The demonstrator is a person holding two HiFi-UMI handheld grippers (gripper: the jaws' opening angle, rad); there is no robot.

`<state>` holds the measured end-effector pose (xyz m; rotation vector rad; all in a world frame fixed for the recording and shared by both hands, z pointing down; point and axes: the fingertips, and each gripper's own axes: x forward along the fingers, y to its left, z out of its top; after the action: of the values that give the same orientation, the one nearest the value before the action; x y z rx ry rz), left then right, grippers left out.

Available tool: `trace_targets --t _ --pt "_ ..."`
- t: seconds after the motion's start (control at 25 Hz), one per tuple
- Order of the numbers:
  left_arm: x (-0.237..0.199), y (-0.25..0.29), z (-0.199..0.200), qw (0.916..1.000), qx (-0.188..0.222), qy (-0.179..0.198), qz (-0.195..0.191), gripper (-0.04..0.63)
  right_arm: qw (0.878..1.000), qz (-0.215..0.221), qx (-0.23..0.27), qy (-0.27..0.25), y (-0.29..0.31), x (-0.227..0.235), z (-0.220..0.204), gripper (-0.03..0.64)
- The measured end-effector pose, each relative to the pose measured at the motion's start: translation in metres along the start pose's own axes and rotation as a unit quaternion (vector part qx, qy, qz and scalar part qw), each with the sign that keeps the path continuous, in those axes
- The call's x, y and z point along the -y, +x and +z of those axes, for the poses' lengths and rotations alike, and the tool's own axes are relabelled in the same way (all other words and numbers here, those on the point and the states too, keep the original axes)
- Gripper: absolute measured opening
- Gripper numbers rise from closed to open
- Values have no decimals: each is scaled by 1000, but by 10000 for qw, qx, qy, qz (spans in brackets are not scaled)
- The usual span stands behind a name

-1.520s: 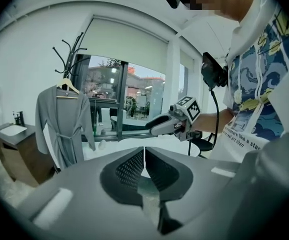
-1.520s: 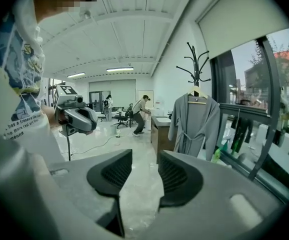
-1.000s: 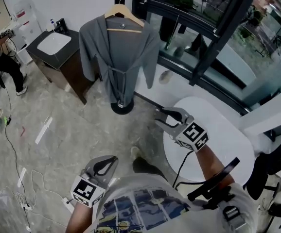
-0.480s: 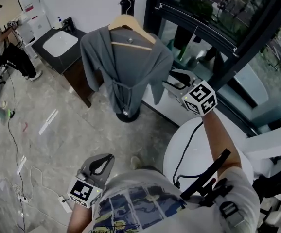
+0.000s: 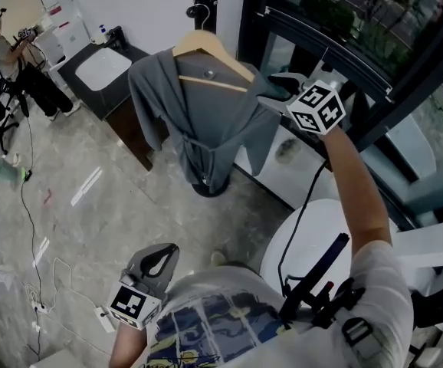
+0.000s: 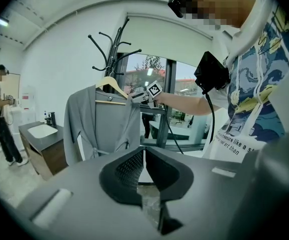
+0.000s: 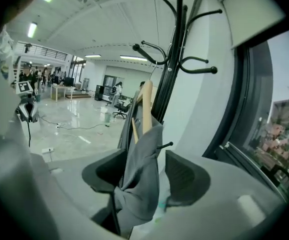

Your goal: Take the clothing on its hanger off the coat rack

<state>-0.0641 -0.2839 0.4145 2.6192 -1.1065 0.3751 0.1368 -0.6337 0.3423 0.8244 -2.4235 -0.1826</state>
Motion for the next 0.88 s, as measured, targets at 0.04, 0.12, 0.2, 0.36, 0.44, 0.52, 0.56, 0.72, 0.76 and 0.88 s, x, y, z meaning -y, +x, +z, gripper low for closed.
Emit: trace_targets --t 0.04,0.12,0.2,0.36,0.44,0.52,0.56,0.72,0.76,0.88 --pt "-1 1 1 10000 -7 -6 18 18 9999 141 -9 31 7 2 1 244" --pt "-3 3 2 10000 -18 -1 45 18 9991 410 -28 61 19 5 4 244" --pt "-4 5 0 10000 -30 -5 77 18 9976 686 -72 72 28 4 6 244" --pt "-5 4 -2 9999 -18 -64 132 17 9913 1292 -154 183 44 -10 12 242" --pt "-5 4 -2 9999 -12 -80 145 17 9896 1414 -152 220 51 -14 14 239" --pt "-5 2 -3 9998 18 -102 179 15 9894 1430 -151 205 56 -16 16 222" --pt "-6 1 -4 9997 26 -109 204 15 9898 1408 -137 190 58 -16 16 195" --pt "-7 -9 -8 9995 64 -139 292 15 9915 1281 -22 239 57 -16 20 31" --pt "-7 -12 -10 9994 78 -142 298 15 9919 1239 -6 276 56 -16 20 26" --pt "-6 -21 -16 9994 88 -135 293 14 9930 1116 38 398 51 -15 21 21"
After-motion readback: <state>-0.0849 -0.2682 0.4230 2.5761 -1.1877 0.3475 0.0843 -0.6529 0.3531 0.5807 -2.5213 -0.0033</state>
